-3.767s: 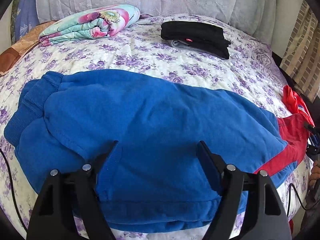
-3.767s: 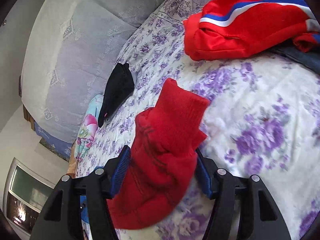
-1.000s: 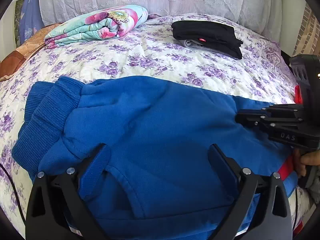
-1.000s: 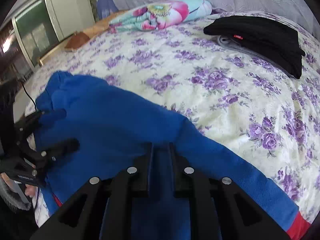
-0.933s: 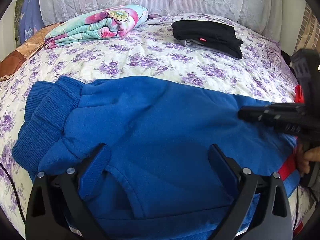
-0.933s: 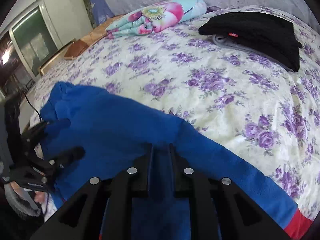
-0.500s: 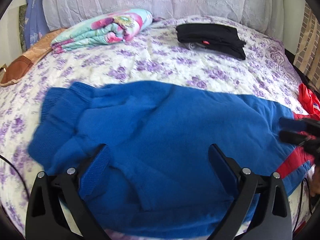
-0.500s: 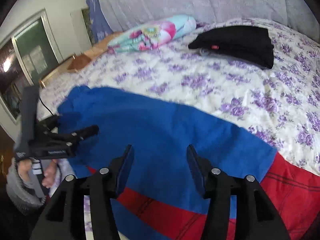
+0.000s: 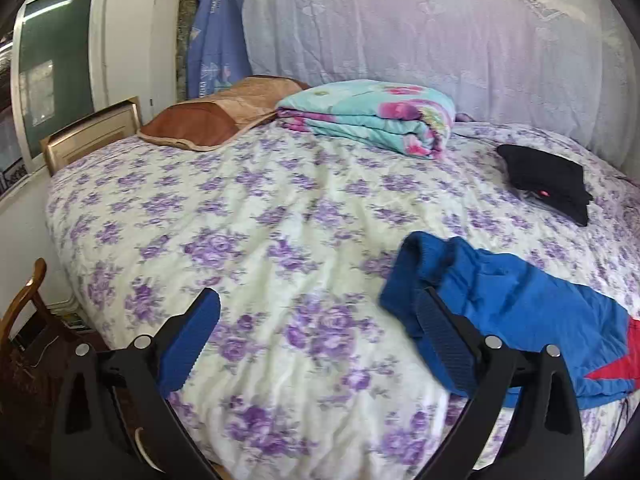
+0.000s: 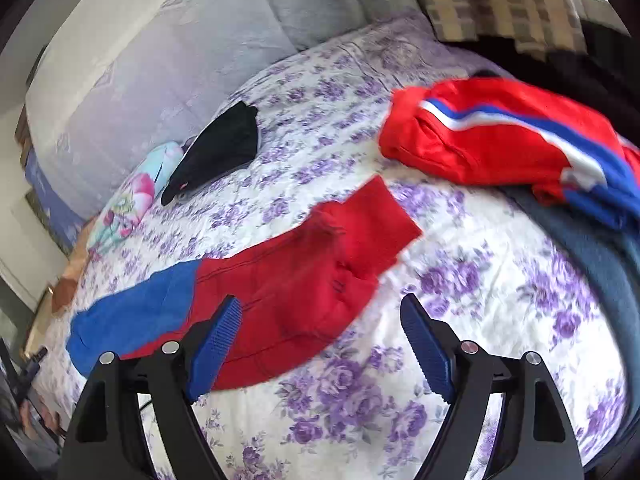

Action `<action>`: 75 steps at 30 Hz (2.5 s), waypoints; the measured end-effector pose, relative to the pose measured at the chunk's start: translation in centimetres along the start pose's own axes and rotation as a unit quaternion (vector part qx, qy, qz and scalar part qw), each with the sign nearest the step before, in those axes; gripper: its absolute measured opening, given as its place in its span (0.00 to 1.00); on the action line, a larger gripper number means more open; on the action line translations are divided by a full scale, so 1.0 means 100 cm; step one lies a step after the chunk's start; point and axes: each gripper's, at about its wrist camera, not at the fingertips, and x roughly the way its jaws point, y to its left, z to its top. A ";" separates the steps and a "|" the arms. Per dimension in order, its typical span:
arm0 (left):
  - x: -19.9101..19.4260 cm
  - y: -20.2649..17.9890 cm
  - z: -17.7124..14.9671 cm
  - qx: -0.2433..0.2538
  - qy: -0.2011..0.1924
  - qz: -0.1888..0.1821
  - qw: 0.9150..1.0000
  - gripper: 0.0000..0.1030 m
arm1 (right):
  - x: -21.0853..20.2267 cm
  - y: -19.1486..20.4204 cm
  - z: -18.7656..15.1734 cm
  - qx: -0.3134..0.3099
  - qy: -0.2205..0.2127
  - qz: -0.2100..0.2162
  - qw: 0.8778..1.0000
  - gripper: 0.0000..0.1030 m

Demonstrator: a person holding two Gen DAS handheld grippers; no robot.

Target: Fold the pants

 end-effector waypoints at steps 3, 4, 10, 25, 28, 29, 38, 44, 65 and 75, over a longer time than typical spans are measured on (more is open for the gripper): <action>-0.002 -0.051 -0.004 0.051 0.002 -0.059 0.997 0.94 | 0.013 -0.027 -0.006 0.064 0.006 0.033 0.997 0.80; -0.001 -0.068 -0.008 0.066 0.002 -0.073 0.995 0.94 | 0.019 -0.032 -0.007 0.080 0.006 0.043 0.996 0.80; 0.017 -0.149 -0.030 0.111 0.040 -0.149 0.982 0.94 | 0.041 -0.028 -0.002 0.081 -0.002 0.081 0.993 0.68; 0.037 -0.101 -0.026 0.038 0.070 -0.169 0.982 0.94 | 0.013 0.044 0.009 -0.058 -0.085 0.026 0.994 0.22; 0.025 -0.091 -0.022 0.035 0.035 -0.126 0.991 0.94 | 0.006 0.091 0.012 -0.144 -0.103 0.003 0.984 0.22; 0.021 -0.087 -0.020 0.037 0.021 -0.112 0.993 0.94 | 0.006 0.108 0.011 -0.172 -0.107 0.000 0.979 0.22; 0.026 -0.029 -0.015 -0.030 0.040 -0.088 0.995 0.94 | 0.076 0.255 -0.068 -0.418 -0.026 0.012 0.908 0.33; 0.034 -0.021 -0.021 -0.046 0.056 -0.096 0.993 0.94 | 0.066 0.272 -0.107 -0.468 0.008 0.058 0.882 0.62; 0.080 -0.036 -0.021 -0.080 0.113 -0.126 0.982 0.94 | 0.083 0.211 -0.060 -0.295 0.000 0.057 0.954 0.89; 0.092 -0.044 -0.013 -0.088 0.107 -0.139 0.981 0.76 | 0.074 0.152 -0.029 -0.147 -0.023 0.091 0.985 0.96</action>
